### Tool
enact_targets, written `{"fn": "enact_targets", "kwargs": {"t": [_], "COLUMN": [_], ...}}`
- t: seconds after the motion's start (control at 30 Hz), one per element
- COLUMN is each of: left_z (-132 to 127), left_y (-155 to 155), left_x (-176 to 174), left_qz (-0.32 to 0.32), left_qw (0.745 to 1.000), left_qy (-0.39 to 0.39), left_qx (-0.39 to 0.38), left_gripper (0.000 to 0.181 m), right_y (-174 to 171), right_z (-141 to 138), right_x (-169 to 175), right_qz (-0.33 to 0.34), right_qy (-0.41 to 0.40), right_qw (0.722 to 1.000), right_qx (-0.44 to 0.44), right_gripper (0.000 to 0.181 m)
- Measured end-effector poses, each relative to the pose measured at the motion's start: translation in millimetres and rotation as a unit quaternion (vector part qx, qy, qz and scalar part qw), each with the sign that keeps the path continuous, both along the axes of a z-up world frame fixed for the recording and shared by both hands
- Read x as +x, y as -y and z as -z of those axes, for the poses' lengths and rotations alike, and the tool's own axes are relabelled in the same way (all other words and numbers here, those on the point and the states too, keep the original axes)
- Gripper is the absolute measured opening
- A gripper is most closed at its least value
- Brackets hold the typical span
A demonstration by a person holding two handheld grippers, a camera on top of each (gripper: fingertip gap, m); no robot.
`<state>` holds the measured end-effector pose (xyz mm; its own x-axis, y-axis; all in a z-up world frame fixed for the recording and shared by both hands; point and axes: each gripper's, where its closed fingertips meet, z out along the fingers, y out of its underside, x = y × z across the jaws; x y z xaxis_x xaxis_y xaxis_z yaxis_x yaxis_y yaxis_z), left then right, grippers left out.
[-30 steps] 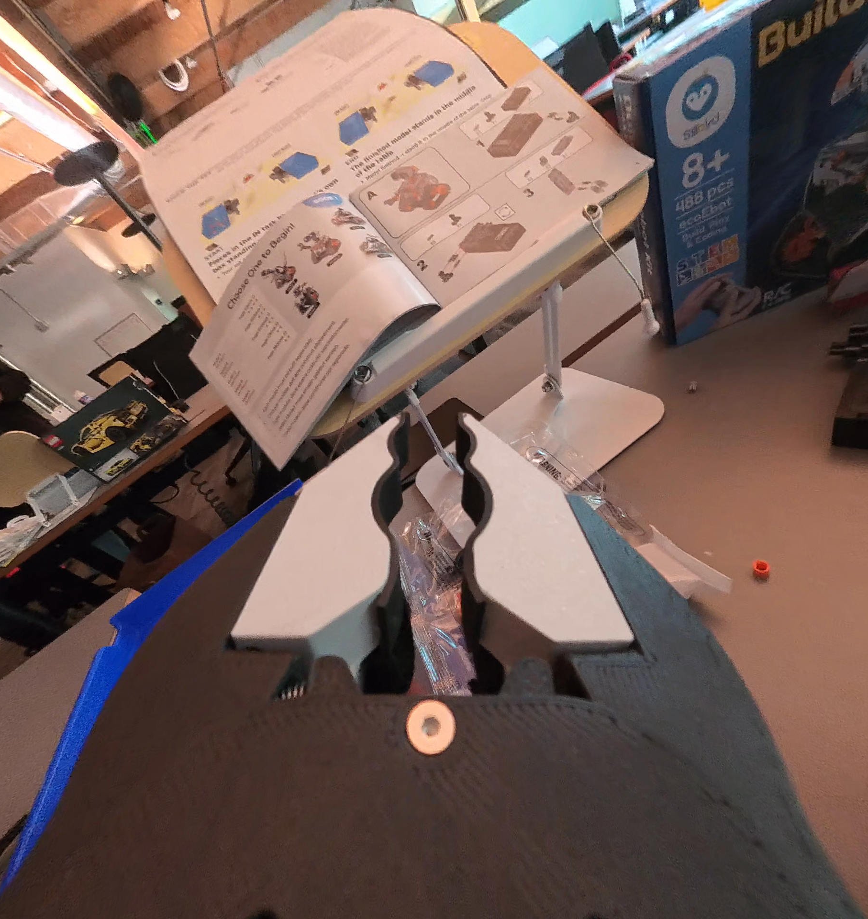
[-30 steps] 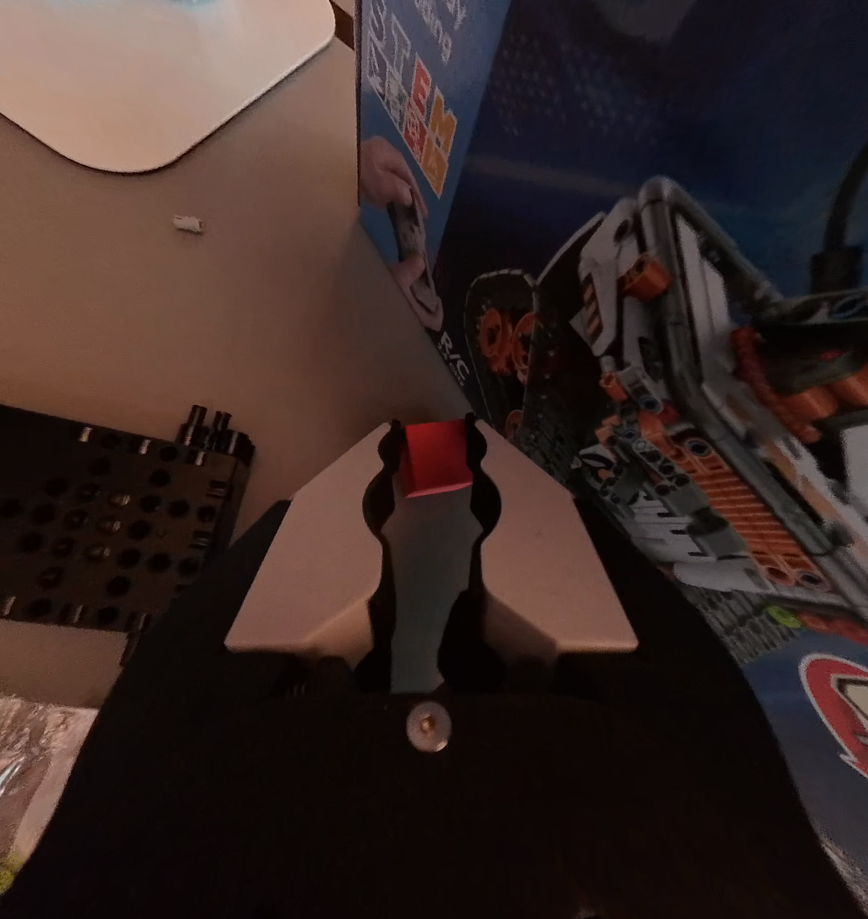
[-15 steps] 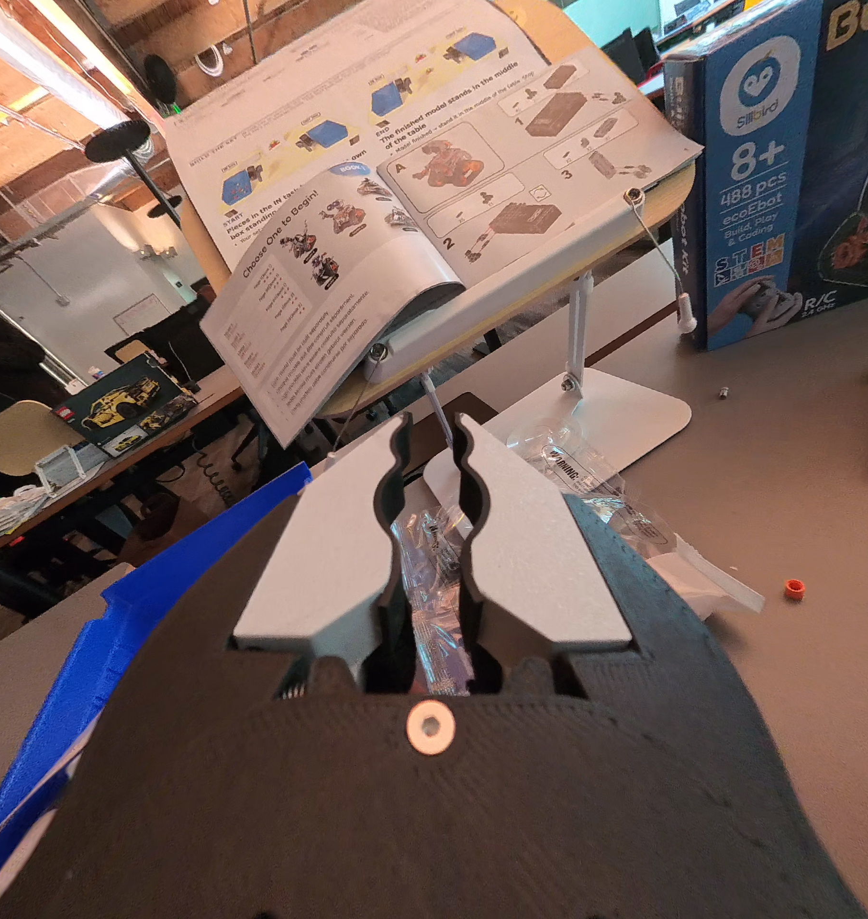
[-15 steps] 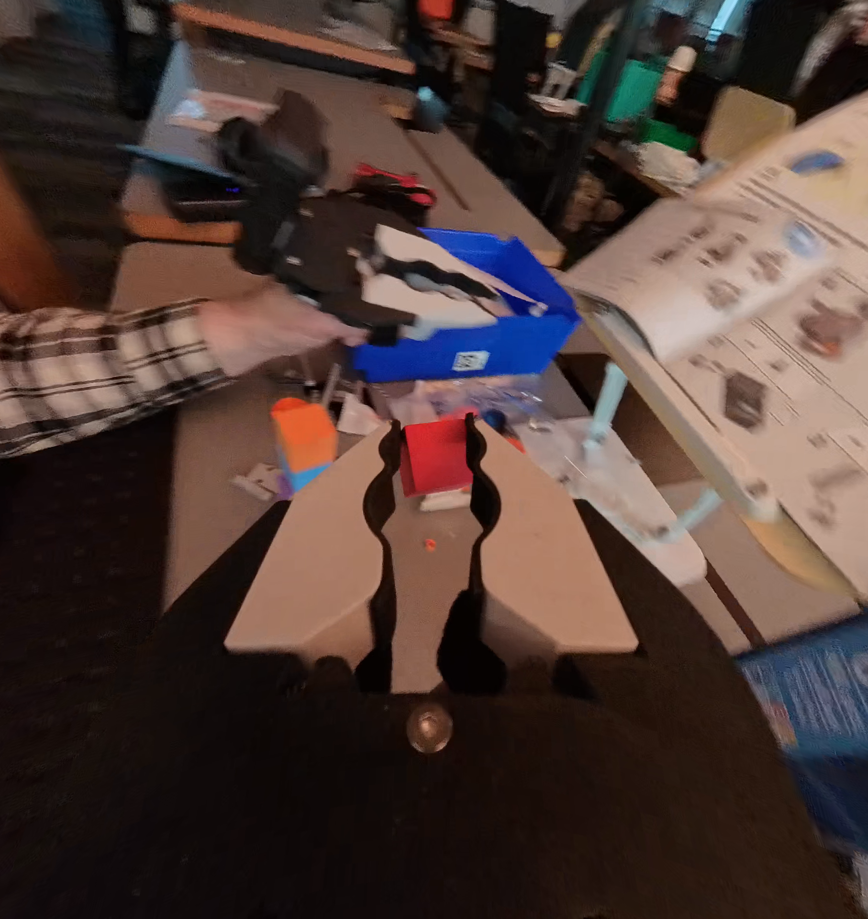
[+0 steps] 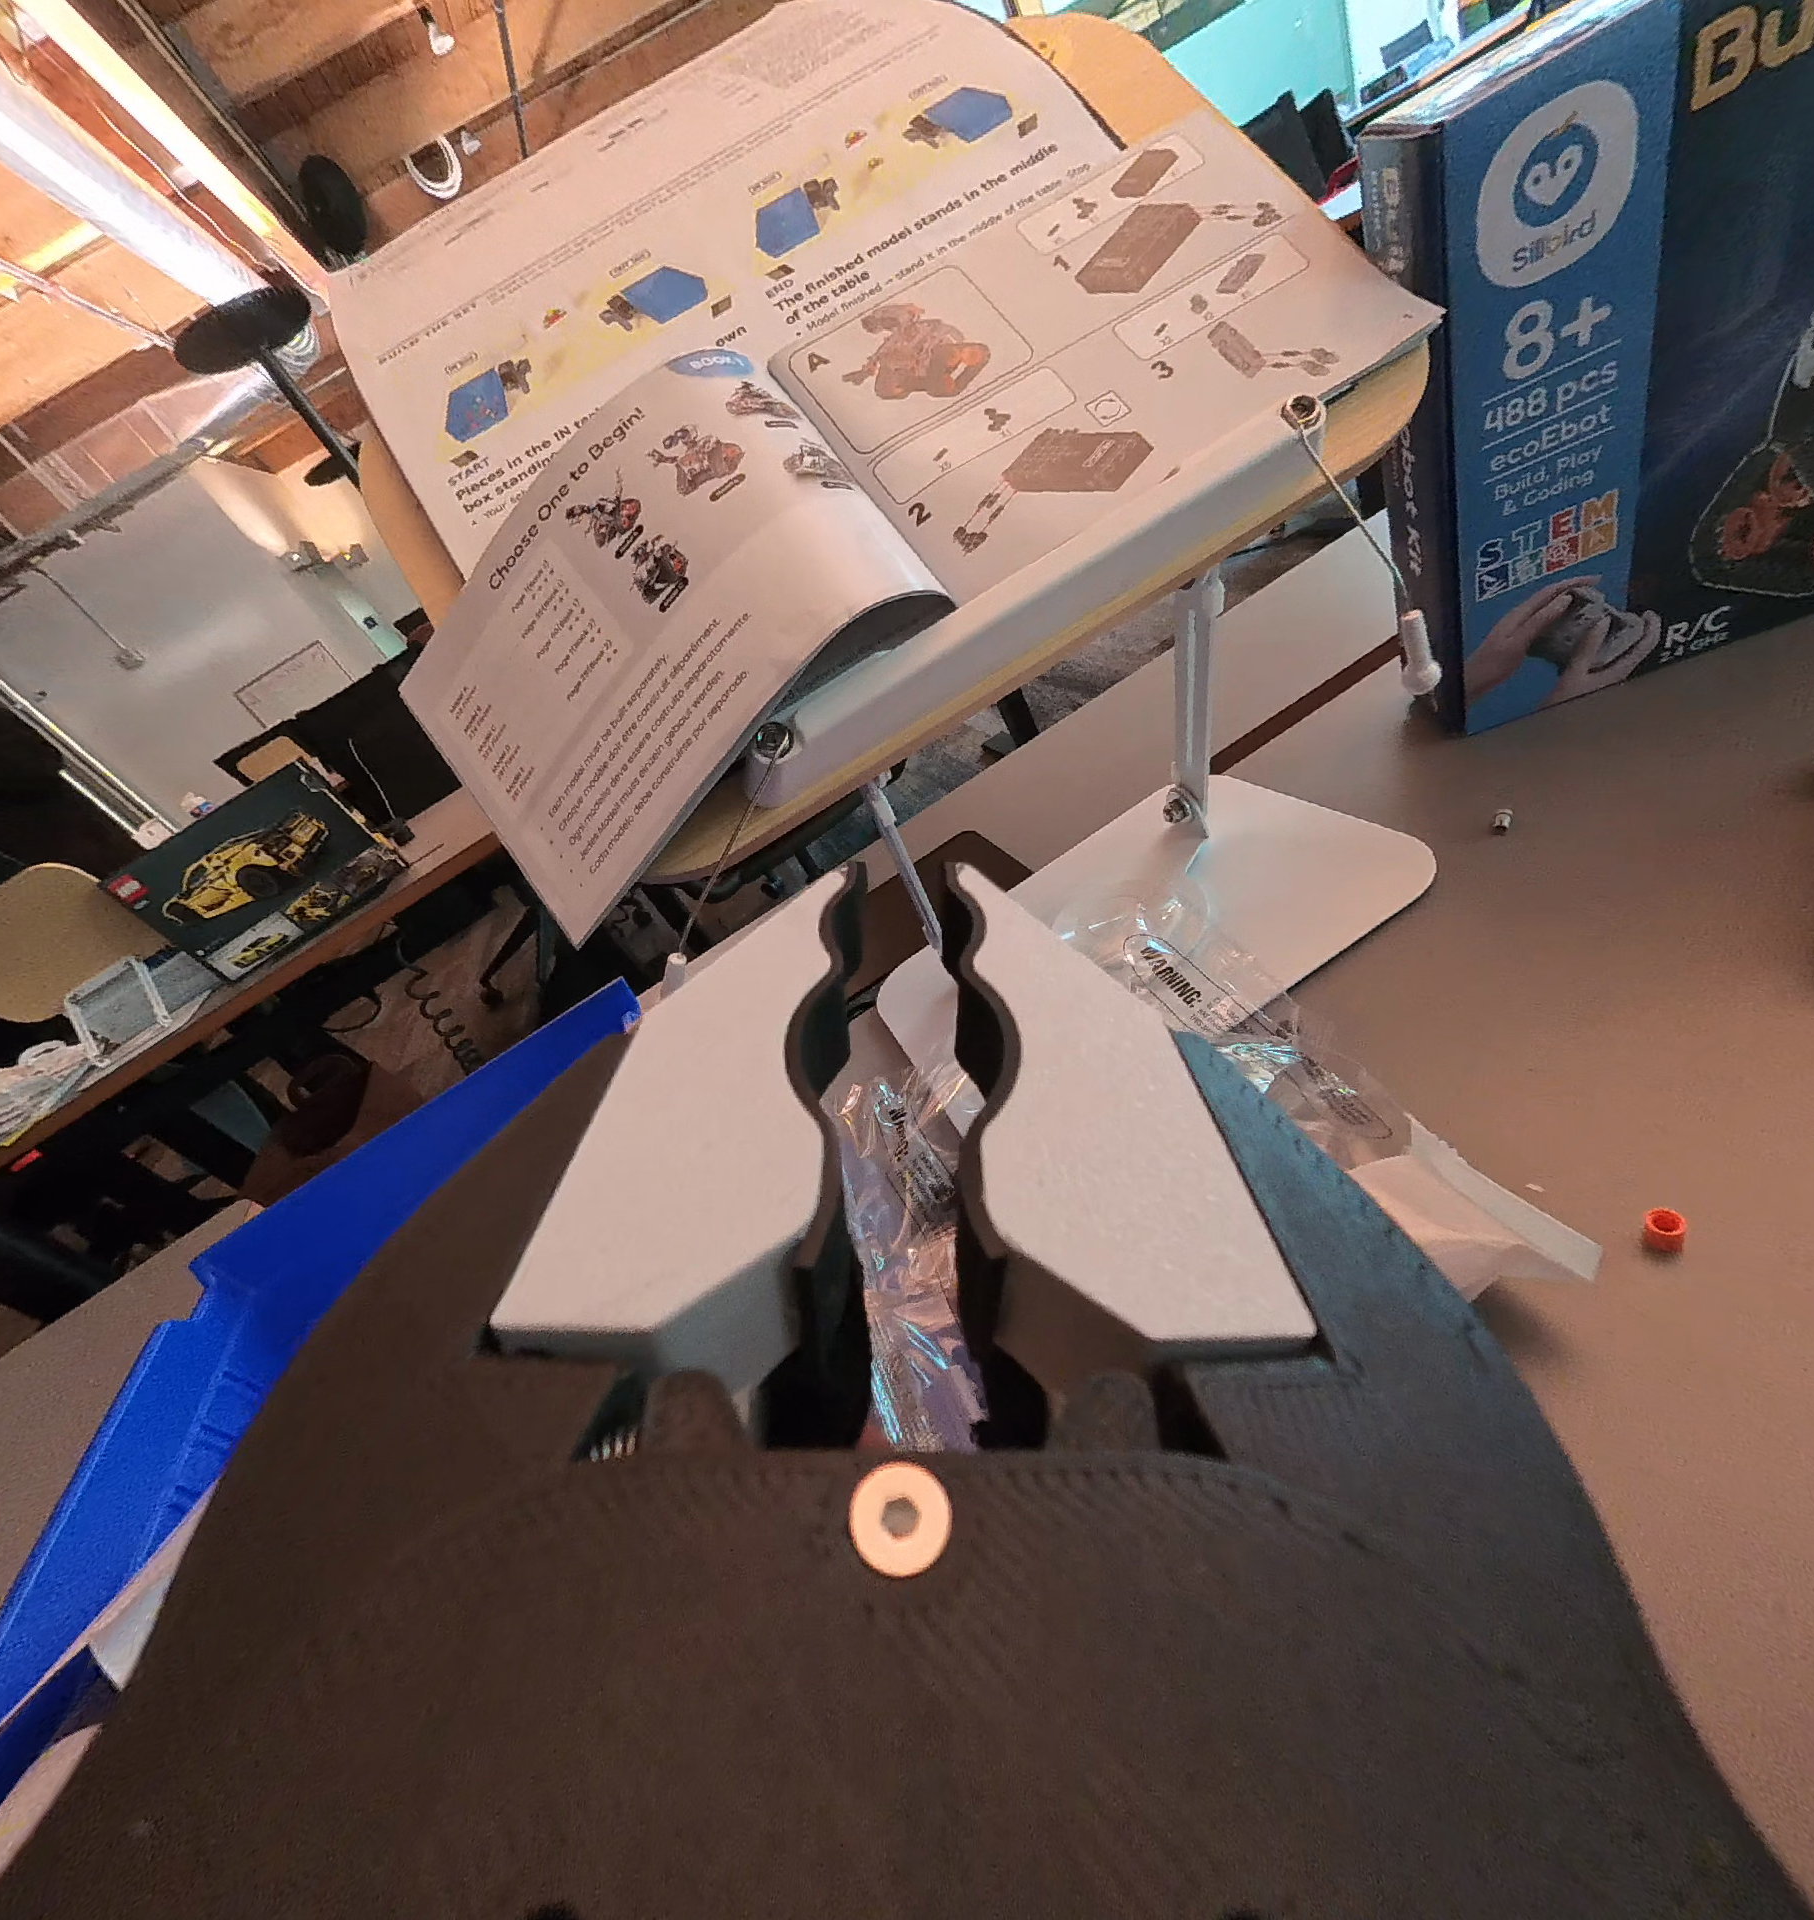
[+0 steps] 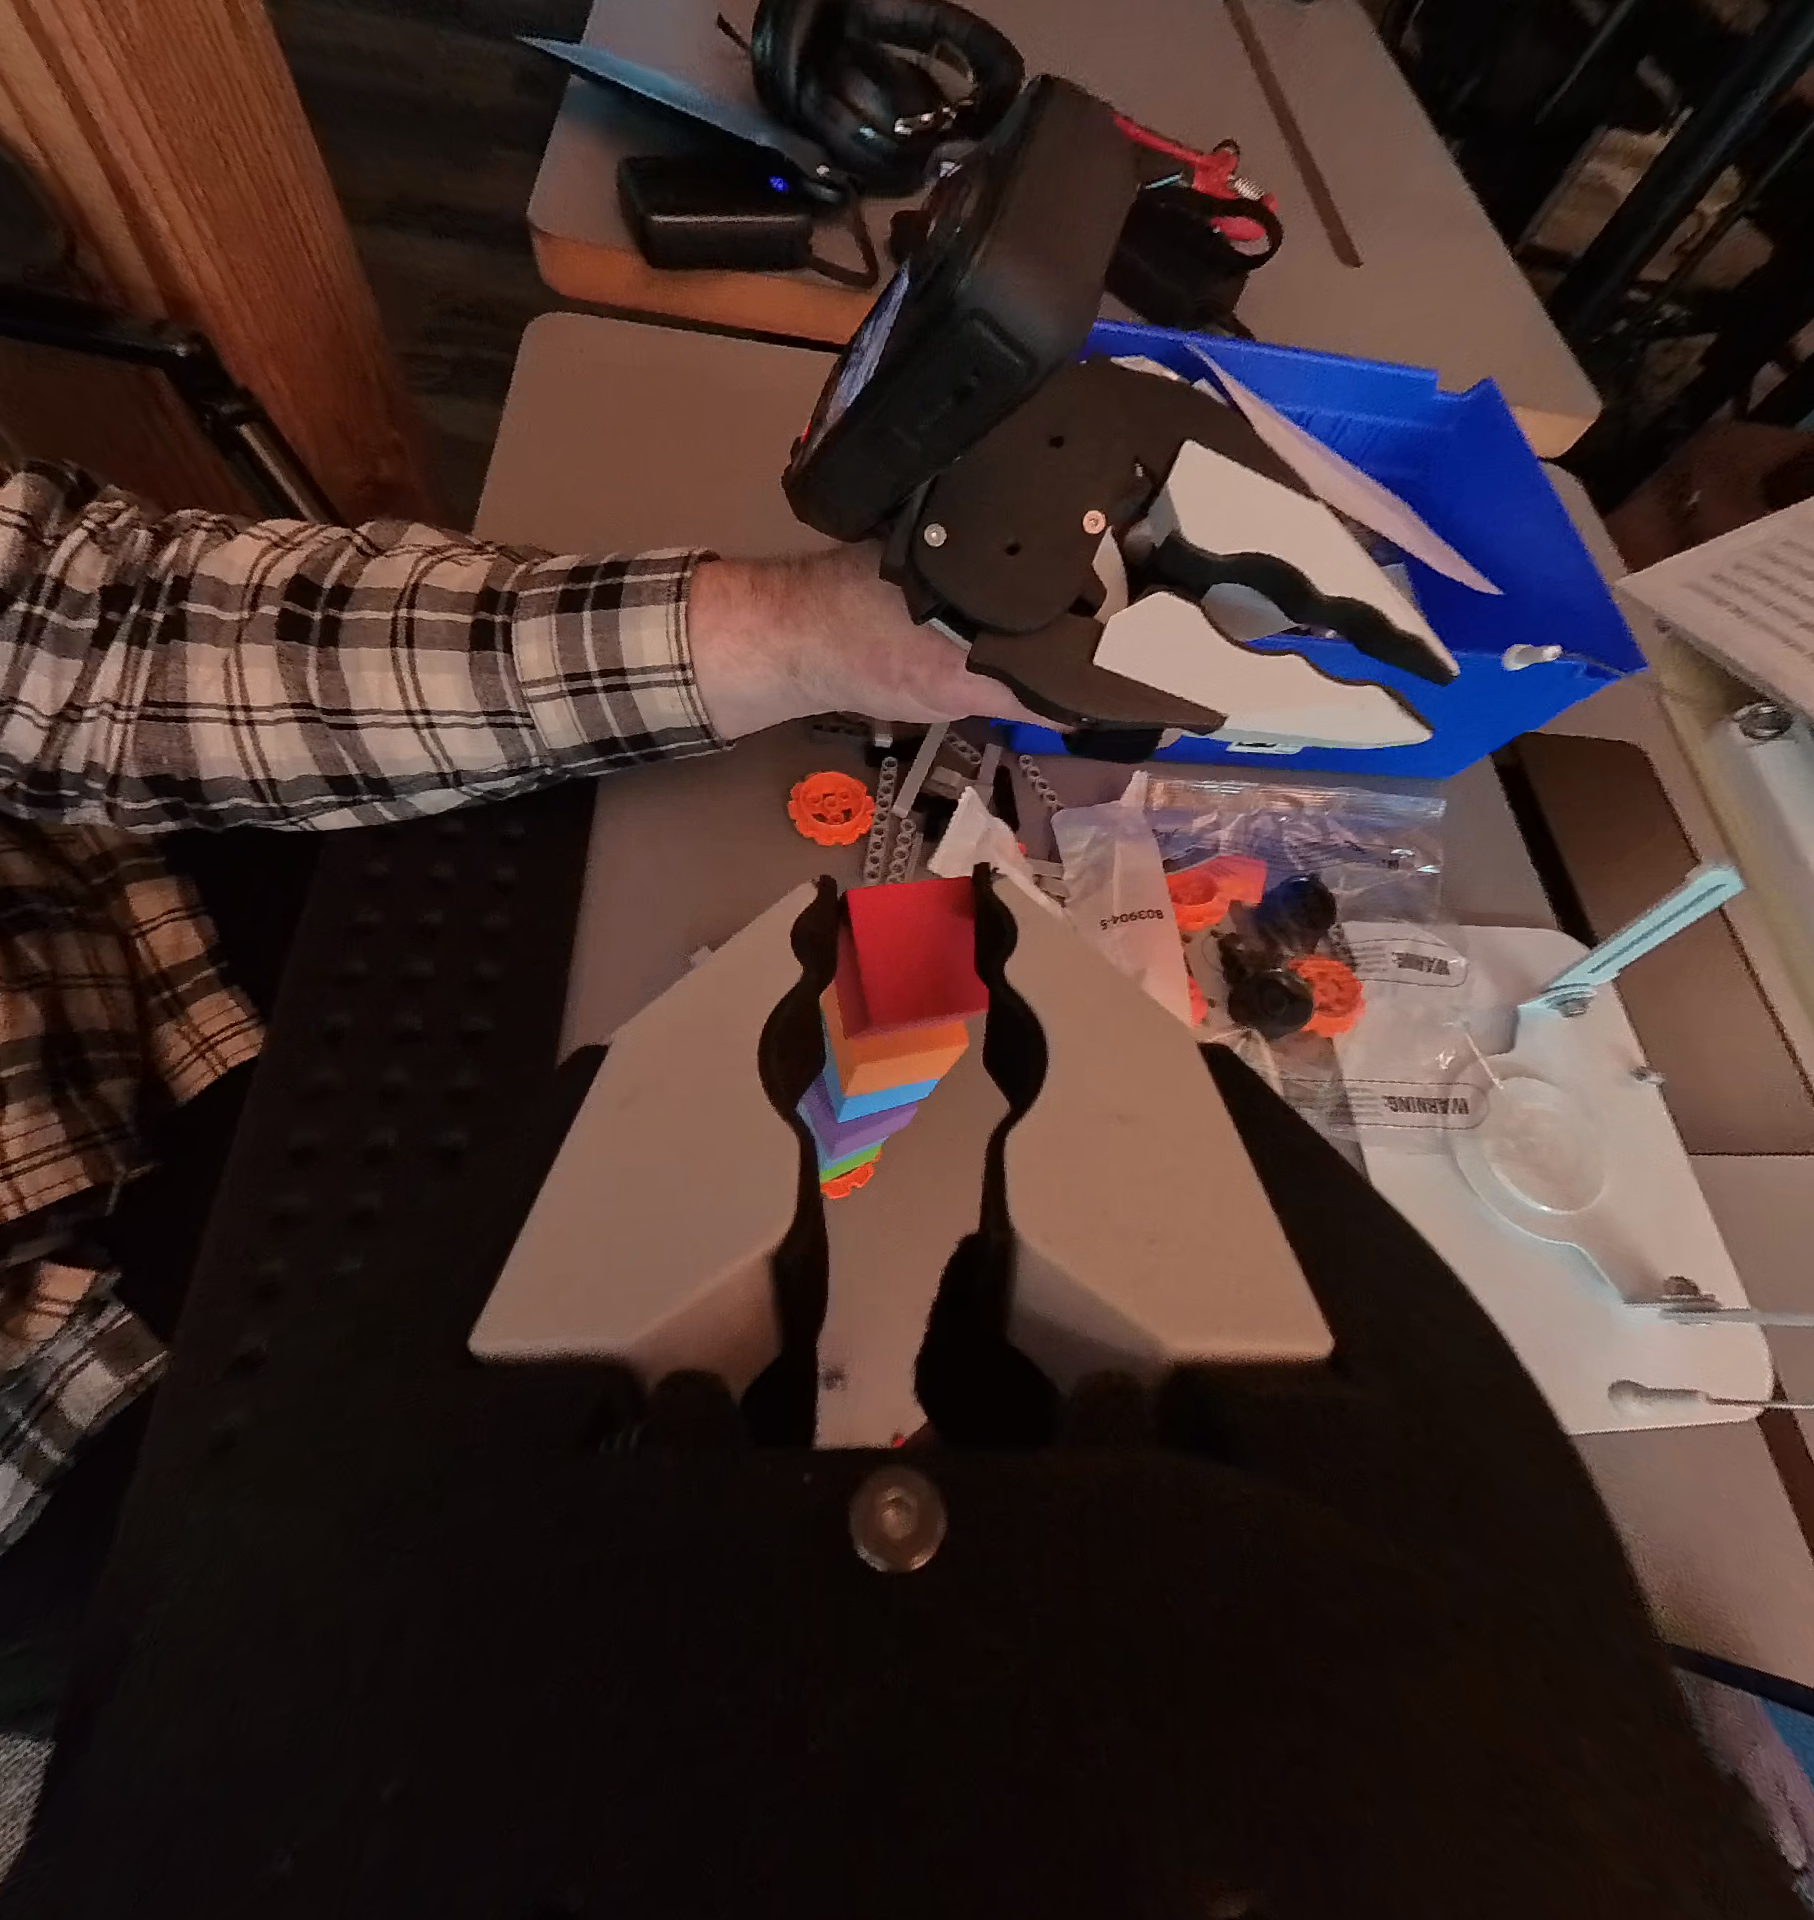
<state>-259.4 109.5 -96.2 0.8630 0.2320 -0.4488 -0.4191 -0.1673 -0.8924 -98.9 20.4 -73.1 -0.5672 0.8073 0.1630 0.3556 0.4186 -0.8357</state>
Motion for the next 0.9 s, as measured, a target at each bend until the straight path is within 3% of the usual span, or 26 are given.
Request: {"fn": "enact_targets", "kwargs": {"t": [0.37, 0.9], "left_z": [-0.7, -4.3], "left_y": [1.7, 3.1], "left_x": [0.2, 2.3], "left_qz": [0.009, 0.012], "left_qw": [1.0, 1.0], "left_qy": [0.011, 0.009], "left_qx": [0.006, 0.012], "left_gripper": [0.012, 0.011], "right_y": [0.7, -7.9], "right_z": [14.9, -11.7], "right_x": [-0.8, 16.4], "right_qz": [0.001, 0.036], "right_qy": [0.067, -0.002], "right_qw": [0.997, 0.999], "right_qx": [0.035, 0.038], "right_gripper": [0.025, 0.034]}}
